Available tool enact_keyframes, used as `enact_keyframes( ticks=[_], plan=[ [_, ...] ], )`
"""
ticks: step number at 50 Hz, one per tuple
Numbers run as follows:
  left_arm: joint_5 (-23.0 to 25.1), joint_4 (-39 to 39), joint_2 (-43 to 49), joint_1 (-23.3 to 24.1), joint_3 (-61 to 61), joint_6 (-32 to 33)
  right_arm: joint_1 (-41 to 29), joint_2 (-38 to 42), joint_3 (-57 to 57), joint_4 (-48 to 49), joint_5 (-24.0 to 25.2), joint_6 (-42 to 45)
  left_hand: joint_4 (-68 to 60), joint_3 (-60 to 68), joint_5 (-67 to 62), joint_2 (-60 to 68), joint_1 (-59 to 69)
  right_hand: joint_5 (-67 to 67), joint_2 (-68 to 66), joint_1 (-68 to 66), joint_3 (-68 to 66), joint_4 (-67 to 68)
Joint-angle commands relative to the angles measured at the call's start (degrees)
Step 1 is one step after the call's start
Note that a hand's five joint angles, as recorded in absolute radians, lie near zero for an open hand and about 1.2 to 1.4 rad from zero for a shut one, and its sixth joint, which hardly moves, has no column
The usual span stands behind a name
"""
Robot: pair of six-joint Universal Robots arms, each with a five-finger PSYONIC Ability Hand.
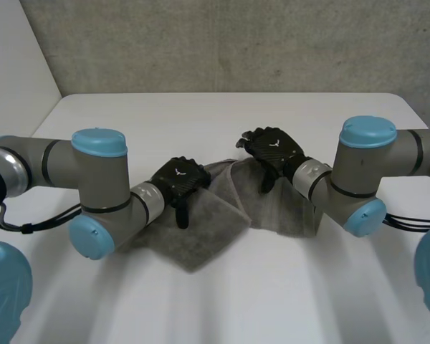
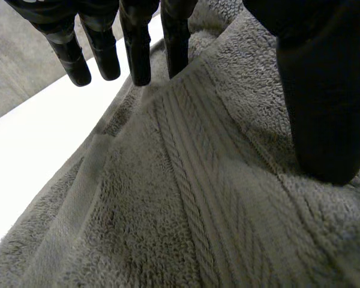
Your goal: Fold the towel.
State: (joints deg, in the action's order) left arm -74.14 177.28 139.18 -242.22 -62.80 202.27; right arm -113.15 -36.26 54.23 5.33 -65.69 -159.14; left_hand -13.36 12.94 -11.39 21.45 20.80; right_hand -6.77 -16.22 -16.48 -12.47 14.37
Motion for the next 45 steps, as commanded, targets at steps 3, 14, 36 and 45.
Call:
enact_keyframes(
  ticks=[3,14,36,45],
  plan=[
    [-0.1,-0.3,1.2,0.1,0.7,0.3,-0.1,4.5,-5.4,-2.4,0.2,-0.1,3.4,-2.9,-19.0,19.0,19.6,-26.3,-26.8,-26.6,2.5,-4.4],
    [-0.8,-2.5,-3.4,0.3,-0.4,0.2,0.0,0.6,-2.7,-2.0,1.2,-2.1,3.4,-2.9,-58.6,58.6,59.2,-63.2,-63.8,-63.5,2.5,-4.4],
    [-4.3,-0.6,-27.6,-6.4,-29.5,-0.6,12.0,-35.7,44.1,0.0,10.7,-0.2,3.4,-2.9,-58.6,58.6,59.2,-60.8,-61.3,-61.1,2.5,-4.4],
    [-4.5,1.0,-29.0,-8.4,-34.8,-1.1,11.6,-31.5,46.1,6.5,10.6,4.1,3.4,-2.9,-58.6,58.6,59.2,-19.6,-20.1,-19.8,2.5,-4.4]
  ],
)
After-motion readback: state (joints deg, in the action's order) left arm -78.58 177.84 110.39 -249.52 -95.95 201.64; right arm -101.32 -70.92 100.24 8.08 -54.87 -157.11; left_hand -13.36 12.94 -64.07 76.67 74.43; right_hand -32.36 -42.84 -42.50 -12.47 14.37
